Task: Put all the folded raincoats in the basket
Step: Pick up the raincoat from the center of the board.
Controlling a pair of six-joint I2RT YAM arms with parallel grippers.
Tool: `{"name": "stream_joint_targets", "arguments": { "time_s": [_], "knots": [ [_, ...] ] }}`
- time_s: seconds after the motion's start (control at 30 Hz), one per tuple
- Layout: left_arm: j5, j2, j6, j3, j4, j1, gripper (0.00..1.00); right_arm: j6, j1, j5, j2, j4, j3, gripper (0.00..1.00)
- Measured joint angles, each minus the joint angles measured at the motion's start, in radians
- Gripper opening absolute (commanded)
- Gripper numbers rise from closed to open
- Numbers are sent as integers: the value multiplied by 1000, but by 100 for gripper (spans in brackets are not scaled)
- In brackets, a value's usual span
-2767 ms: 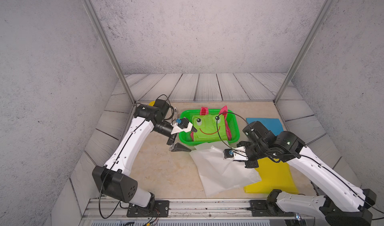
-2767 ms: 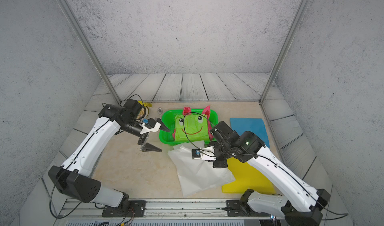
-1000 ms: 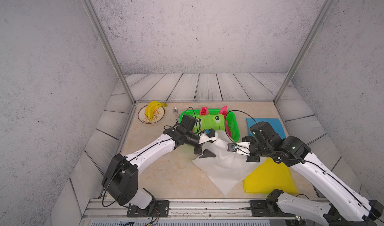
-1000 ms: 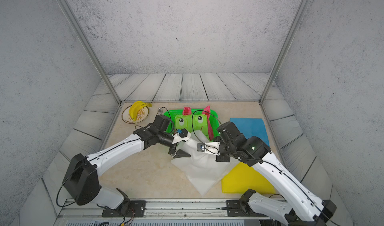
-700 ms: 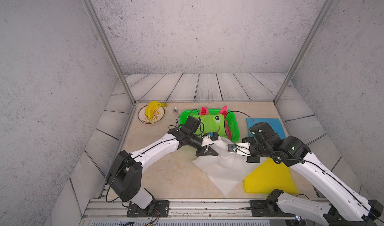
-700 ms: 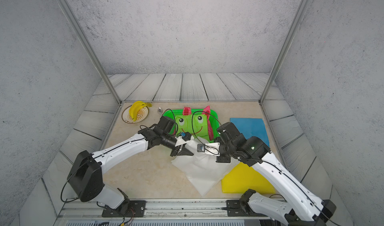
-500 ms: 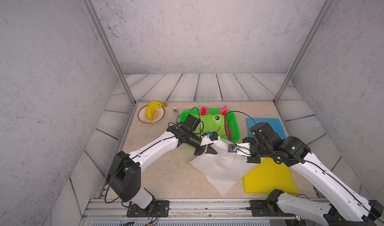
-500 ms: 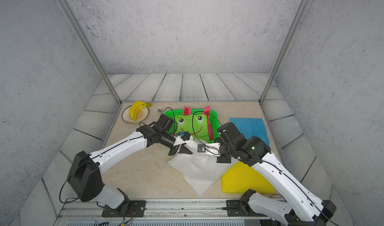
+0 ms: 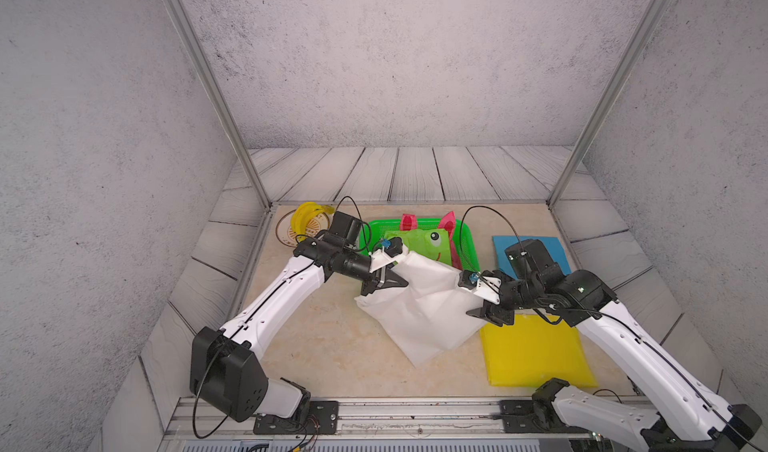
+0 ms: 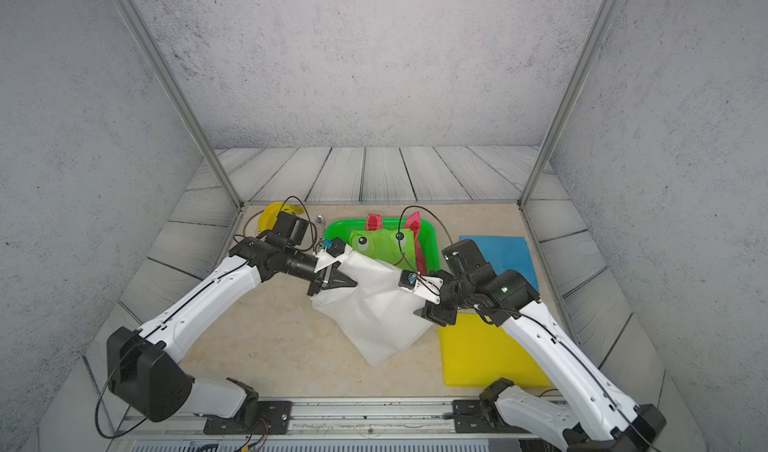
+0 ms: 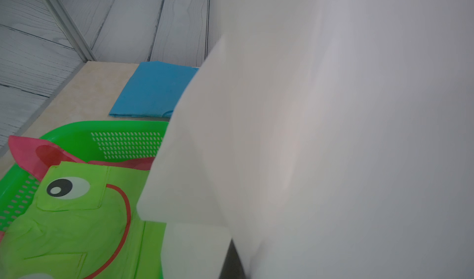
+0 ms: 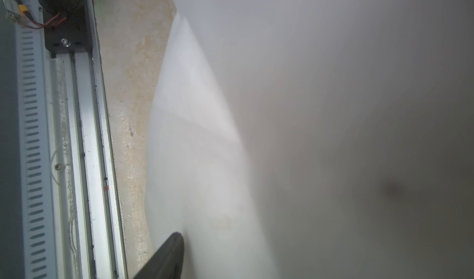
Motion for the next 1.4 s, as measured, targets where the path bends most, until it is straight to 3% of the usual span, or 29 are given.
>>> {"name": "stream_joint_targets", "arguments": {
  "time_s": [0.03,0.07,0.27,0.33,0.53,0.73,0.83,1.0,1.1,1.4],
  "knots": [
    [6,-5,-10,-1,-2,14,0,32,-22,-37,-10,37,-33,88],
    [13,-9,-18,-2,-2,28,0,68,-42,-72,-23,75,-65,93],
    [54,-51,-77,-3,0,137,0,358,-135,-206,-144,404,-253,93],
    [63,-64,-96,-4,8,166,0,478,-170,-240,-153,531,-309,100],
    [81,-80,-221,-71,135,235,0,766,-257,-378,-66,895,-480,100],
    [74,-77,-315,-140,243,256,0,981,-257,-406,51,1189,-614,100],
    [74,-71,-346,-150,277,262,0,1050,-257,-433,120,1326,-642,100],
    [72,-63,-385,-165,315,269,0,1153,-251,-453,246,1585,-670,83],
    [71,-63,-389,-166,316,272,0,1189,-240,-470,293,1690,-669,83],
    [50,-63,-402,-184,315,306,0,1147,-163,-575,309,1731,-585,83]
  ]
}}
